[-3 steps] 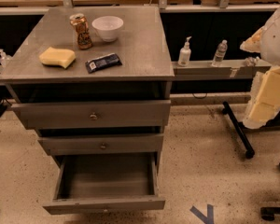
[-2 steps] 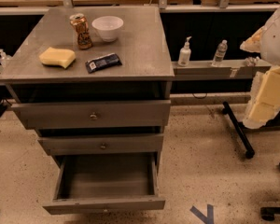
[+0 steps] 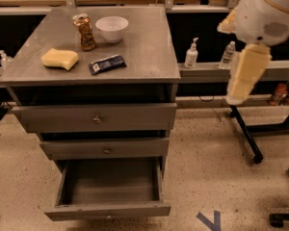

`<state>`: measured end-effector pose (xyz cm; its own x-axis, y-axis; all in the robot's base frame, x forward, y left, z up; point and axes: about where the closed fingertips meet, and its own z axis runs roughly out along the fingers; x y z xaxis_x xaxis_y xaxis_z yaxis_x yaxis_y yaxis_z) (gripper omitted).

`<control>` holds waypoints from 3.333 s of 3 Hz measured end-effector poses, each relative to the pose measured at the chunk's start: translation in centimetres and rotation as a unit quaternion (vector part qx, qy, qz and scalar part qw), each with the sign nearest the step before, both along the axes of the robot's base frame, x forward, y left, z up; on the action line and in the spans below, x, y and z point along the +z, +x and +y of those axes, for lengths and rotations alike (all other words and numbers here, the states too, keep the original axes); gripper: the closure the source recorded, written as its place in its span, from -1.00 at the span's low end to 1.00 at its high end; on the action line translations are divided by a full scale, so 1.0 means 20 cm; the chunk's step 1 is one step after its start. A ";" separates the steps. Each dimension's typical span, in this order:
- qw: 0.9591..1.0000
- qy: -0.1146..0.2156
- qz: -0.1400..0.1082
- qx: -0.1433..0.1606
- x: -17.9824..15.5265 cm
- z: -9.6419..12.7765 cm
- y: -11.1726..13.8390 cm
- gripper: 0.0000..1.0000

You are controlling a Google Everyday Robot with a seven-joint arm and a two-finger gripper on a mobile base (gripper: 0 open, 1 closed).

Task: Place rxbar blueberry into bottom drawer

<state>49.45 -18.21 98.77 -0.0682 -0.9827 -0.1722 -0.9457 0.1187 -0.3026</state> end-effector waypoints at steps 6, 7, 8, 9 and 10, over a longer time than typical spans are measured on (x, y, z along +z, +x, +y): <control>0.973 -0.019 0.035 0.226 -0.38 1.22 0.94 -1.00; 0.977 -0.013 0.057 0.204 -0.55 1.22 1.10 -1.00; 0.980 -0.015 0.071 0.187 -0.67 1.23 1.20 -1.00; 0.980 -0.013 0.080 0.183 -0.76 1.27 1.26 -0.98; 0.978 -0.008 0.088 0.188 -0.82 1.31 1.28 -0.80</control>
Offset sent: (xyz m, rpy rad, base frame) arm 0.1369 0.1873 0.0334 -0.0422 -0.0368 0.4935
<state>75.12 7.97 82.31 0.2712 -0.9467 -0.1741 -0.9592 -0.2508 -0.1303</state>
